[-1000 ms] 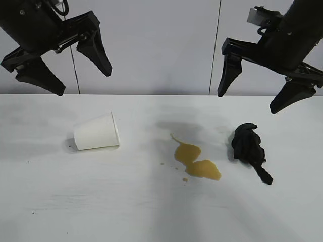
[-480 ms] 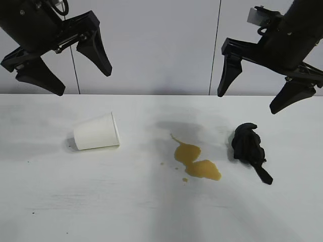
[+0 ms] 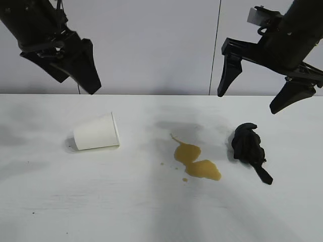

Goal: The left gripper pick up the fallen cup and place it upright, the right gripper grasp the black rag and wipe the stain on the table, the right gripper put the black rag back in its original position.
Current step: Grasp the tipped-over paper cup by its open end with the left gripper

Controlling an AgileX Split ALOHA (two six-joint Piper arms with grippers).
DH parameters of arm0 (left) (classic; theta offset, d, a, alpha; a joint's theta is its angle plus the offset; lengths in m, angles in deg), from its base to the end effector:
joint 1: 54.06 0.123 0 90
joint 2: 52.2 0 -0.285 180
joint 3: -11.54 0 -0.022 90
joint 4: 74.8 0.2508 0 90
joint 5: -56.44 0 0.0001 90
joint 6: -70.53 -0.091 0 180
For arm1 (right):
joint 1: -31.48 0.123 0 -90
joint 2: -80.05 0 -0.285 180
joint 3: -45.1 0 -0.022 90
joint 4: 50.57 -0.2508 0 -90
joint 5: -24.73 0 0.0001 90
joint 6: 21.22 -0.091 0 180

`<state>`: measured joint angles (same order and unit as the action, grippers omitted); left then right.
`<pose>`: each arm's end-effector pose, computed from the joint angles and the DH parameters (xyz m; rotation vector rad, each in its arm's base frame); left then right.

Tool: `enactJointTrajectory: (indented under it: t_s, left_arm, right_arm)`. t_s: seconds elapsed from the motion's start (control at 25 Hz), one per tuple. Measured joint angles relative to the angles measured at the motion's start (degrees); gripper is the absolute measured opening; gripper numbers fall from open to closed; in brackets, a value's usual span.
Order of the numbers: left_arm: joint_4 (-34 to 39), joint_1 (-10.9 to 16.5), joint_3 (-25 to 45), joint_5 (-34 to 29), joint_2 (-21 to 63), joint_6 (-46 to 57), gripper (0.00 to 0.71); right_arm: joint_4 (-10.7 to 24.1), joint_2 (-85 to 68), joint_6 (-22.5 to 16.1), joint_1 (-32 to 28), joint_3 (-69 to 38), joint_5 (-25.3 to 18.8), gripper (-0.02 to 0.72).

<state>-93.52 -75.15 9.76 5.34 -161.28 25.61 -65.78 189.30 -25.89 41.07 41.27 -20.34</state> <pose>0.3405 -0.1557 0.2577 1.2889 2.3753 -0.2841 0.3600 0.0780 0.2316 0.0913 2.7675 0.3750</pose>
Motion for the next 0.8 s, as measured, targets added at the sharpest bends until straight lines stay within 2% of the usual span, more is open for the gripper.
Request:
enactJointTrajectory:
  t_s: [0.16,0.28,0.8]
  left_arm:
    - [2.38,-3.54,0.00,5.38,0.00,-4.57,0.694]
    - [2.84,-4.80,0.00,9.22,-0.79,-5.31,0.694]
    - [4.95,-4.97,-0.45,14.17,-11.59,-7.84,0.694]
  right_arm:
    - [0.00,0.00,0.00,0.00,0.00,0.00,0.694]
    - [0.00,0.00,0.00,0.00,0.00,0.00,0.694]
    - [0.00,0.00,0.00,0.00,0.00,0.00,0.694]
